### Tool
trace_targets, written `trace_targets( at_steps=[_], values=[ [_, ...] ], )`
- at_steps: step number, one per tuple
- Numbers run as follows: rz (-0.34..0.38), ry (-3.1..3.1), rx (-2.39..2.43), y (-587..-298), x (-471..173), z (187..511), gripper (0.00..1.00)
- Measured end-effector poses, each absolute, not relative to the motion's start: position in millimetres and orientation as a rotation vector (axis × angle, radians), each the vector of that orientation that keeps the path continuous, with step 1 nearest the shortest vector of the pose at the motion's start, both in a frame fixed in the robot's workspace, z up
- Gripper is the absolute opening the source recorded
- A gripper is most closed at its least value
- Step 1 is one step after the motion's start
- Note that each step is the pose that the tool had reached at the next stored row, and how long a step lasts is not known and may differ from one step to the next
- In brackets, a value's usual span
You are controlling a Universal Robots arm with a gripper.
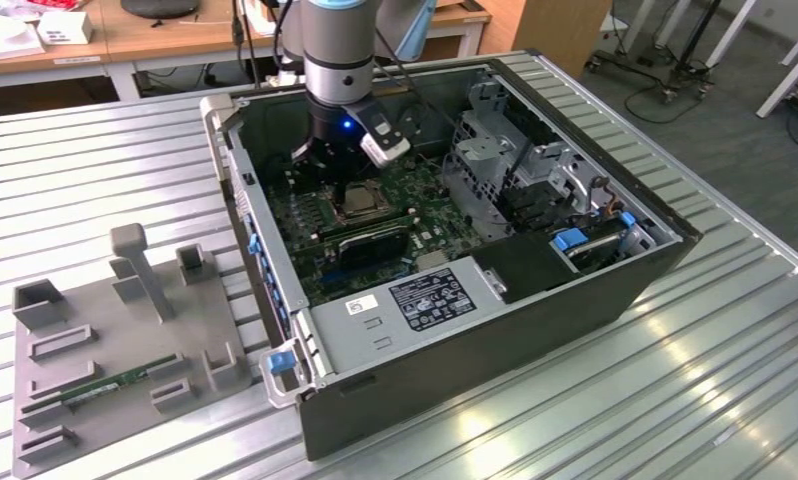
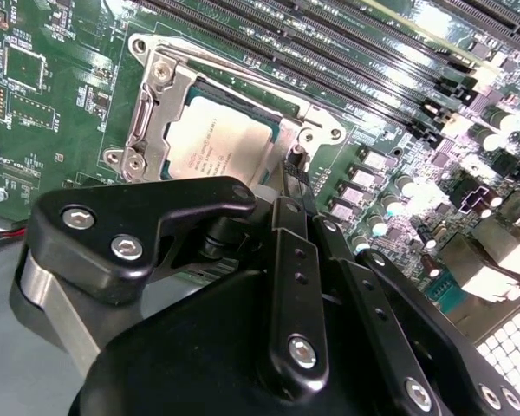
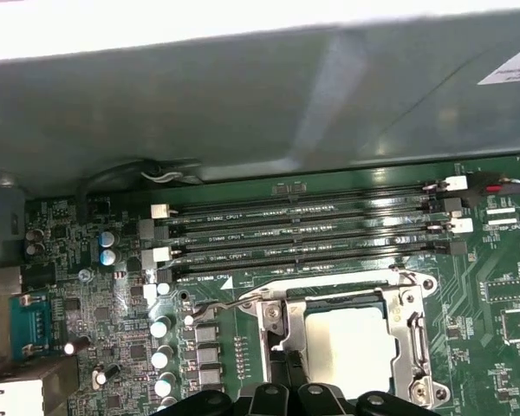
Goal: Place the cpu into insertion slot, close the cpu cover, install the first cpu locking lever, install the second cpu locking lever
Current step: 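Close the cpu cover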
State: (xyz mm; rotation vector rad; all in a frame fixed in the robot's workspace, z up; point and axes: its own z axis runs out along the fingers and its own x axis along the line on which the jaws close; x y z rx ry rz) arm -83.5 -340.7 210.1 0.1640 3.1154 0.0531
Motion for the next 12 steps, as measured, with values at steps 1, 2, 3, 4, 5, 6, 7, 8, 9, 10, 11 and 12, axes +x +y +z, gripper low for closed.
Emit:
trace_targets(
  at_steps=[1, 2, 3, 4, 5, 6, 7, 8, 9, 10, 11, 12],
  values=[
    [0.053, 3.116, 0.155, -340.6, -83.5, 210.0, 0.11],
    [0.054, 3.116, 0.145, -340.6, -83.5, 209.8, 0.11],
    [0.054, 3.117, 0.134, -340.7, -83.5, 209.8, 0.11],
    [0.054, 3.118, 0.125, -340.6, -83.5, 209.7, 0.11],
    [0.054, 3.118, 0.115, -340.6, -83.5, 209.6, 0.11],
    [0.054, 3.119, 0.104, -340.6, -83.5, 209.5, 0.11],
    [0.054, 3.119, 0.094, -340.6, -83.5, 209.4, 0.11],
    [0.054, 3.119, 0.091, -340.6, -83.5, 209.4, 0.11],
    [0.054, 3.119, 0.091, -340.6, -83.5, 209.4, 0.11],
    [0.054, 3.119, 0.091, -340.6, -83.5, 209.4, 0.11],
    [0.054, 3.119, 0.091, -340.6, -83.5, 209.4, 0.11],
    [0.054, 3.119, 0.091, -340.6, -83.5, 209.3, 0.11]
  ],
)
